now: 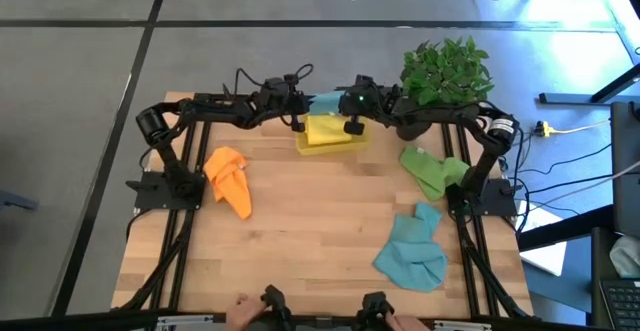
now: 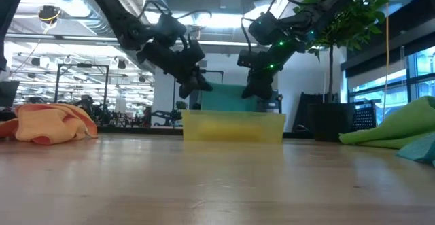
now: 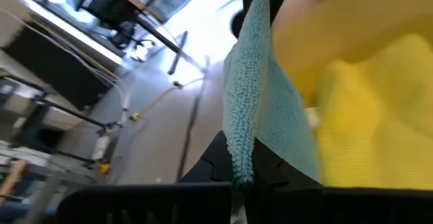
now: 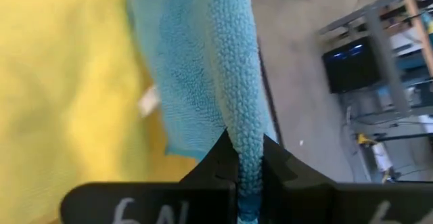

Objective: Fold microfiber towels
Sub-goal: Stack the left folded blue microfiber towel on top of the yellow microfiber towel in the bin

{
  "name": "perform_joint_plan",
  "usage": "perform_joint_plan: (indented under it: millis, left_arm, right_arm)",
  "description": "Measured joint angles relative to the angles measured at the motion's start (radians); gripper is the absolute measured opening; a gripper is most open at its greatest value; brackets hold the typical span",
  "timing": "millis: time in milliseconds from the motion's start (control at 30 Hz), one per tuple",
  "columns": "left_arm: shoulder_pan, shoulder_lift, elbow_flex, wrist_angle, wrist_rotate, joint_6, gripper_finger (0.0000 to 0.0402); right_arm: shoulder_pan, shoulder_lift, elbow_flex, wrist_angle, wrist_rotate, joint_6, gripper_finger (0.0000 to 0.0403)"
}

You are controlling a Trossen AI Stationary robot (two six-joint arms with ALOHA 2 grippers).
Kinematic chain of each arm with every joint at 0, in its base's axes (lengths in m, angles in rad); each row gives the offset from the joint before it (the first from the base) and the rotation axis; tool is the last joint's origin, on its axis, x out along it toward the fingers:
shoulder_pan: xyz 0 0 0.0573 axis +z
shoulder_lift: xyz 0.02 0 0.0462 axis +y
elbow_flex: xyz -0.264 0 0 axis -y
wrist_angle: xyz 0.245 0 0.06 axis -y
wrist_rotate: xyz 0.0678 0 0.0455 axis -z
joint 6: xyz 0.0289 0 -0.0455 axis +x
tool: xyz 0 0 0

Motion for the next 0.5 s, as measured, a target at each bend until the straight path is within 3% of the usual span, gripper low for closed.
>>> perform_joint_plan:
  millis: [267, 500]
  left_arm:
    - [-0.083, 0.001, -0.002, -0.101, -0.008, -0.002, 0.0]
    - [-0.127, 0.001, -0.002, -0.207, 0.004, -0.041, 0.0]
  right_arm:
    - [0.08, 0.0, -0.017, -0.108, 0.009, 0.061, 0.0017]
    - [0.11, 0.0, -0.017, -0.229, -0.085, 0.16, 0.0017]
